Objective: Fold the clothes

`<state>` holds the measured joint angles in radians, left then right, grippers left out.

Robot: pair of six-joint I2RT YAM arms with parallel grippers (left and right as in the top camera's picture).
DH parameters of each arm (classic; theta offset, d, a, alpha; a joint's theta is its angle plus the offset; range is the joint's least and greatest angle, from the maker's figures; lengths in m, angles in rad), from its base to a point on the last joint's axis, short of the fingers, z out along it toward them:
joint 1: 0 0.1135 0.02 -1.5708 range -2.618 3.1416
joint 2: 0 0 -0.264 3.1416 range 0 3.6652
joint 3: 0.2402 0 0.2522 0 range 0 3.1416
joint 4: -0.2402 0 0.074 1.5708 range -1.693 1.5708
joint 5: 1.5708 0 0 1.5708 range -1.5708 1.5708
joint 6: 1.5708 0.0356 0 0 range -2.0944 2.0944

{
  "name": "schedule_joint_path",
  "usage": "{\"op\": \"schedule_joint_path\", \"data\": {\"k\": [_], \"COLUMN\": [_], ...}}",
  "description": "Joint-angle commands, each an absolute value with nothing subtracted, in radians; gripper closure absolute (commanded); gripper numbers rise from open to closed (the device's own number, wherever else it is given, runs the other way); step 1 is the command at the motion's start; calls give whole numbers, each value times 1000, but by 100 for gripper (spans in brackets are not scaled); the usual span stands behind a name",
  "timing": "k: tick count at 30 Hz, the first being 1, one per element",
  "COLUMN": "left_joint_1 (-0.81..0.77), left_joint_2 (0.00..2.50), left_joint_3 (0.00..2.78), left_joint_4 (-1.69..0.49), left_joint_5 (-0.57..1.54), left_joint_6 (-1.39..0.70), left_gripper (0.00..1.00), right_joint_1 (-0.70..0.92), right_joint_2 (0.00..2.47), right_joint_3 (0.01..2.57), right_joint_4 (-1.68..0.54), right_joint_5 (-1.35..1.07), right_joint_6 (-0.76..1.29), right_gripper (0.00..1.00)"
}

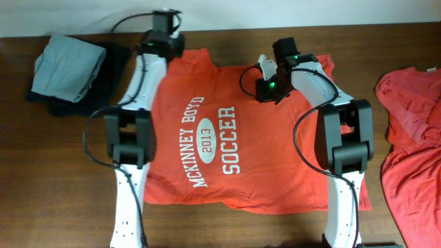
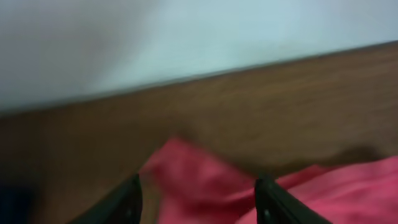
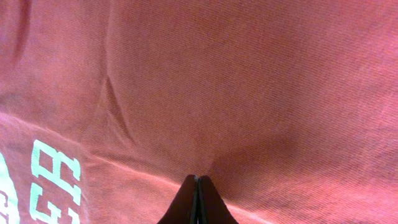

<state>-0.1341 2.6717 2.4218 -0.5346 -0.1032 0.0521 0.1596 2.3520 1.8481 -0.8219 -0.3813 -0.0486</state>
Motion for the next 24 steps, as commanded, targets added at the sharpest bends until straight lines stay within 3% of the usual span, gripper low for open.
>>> {"op": "schedule_joint_path", "data": {"k": [1,4,10,16,24], "left_joint_1": [-96,-79,-76,-82,-84], "left_joint_2": [2666,2666,2669,2669,2669], "left_joint_3": [2442,2442,2437,2437,2437], "left_joint_4": [-562,-578,-635,-642,-670], "left_joint_5": [-8,33,39,38,38], "left_joint_6": [-105,-133,-135,-134,-134], "left_gripper": [43,53,55,82,97], "right_joint_1": [159,159,159,159,159], "right_joint_2": [2367,2367,2367,2367,2367], "right_joint_3": [1840,1840,1840,1840,1840], "right_joint_4": [-822,-822,-823,-823,-823], "right_joint_5": [-346,-347,-347,-347,-347], "right_joint_6": [-44,-43,-43,-43,-43], "right_gripper": [96,96,96,96,96]}}
